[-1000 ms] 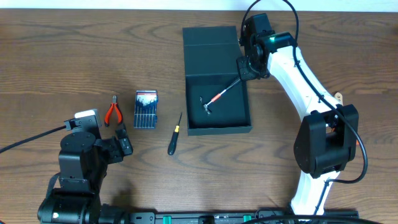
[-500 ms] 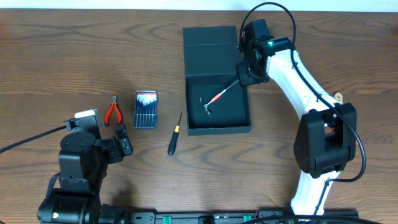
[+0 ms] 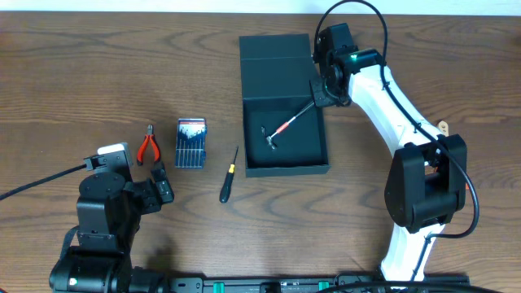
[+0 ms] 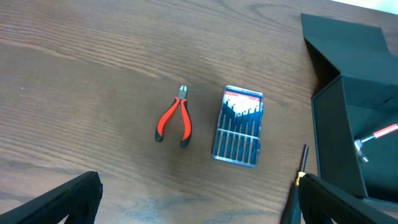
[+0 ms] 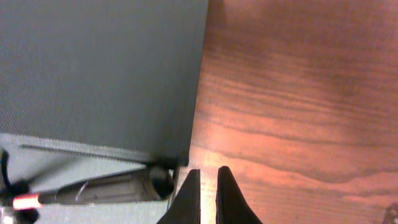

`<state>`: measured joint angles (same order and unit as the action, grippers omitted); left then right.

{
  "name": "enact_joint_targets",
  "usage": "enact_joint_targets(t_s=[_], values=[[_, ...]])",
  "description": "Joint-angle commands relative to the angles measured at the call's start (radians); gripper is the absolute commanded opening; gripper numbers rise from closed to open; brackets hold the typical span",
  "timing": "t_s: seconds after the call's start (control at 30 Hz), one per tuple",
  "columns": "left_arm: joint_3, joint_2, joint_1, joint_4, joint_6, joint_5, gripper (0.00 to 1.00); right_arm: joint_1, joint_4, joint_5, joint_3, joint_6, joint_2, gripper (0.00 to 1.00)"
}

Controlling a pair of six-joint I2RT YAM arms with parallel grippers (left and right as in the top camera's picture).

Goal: Pack container

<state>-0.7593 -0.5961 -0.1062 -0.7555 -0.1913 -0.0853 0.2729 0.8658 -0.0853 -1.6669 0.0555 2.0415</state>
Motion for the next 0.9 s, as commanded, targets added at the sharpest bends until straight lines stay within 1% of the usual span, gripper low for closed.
enact_joint_targets(t_s=[0.0,0.4,0.87], values=[[-0.026,-0.001,0.003,0.0,-0.014,0.0,0.99,-0.008,-0.014,-0.023,0.004,-0.012,0.006,0.01],[-0.026,-0.001,0.003,0.0,-0.014,-0.001,0.98,-0.008,-0.044,-0.002,0.004,-0.079,0.006,0.01],[-0.026,-0.001,0.003,0.0,-0.014,-0.001,0.98,-0.008,0.004,0.102,0.004,-0.143,0.006,0.01]])
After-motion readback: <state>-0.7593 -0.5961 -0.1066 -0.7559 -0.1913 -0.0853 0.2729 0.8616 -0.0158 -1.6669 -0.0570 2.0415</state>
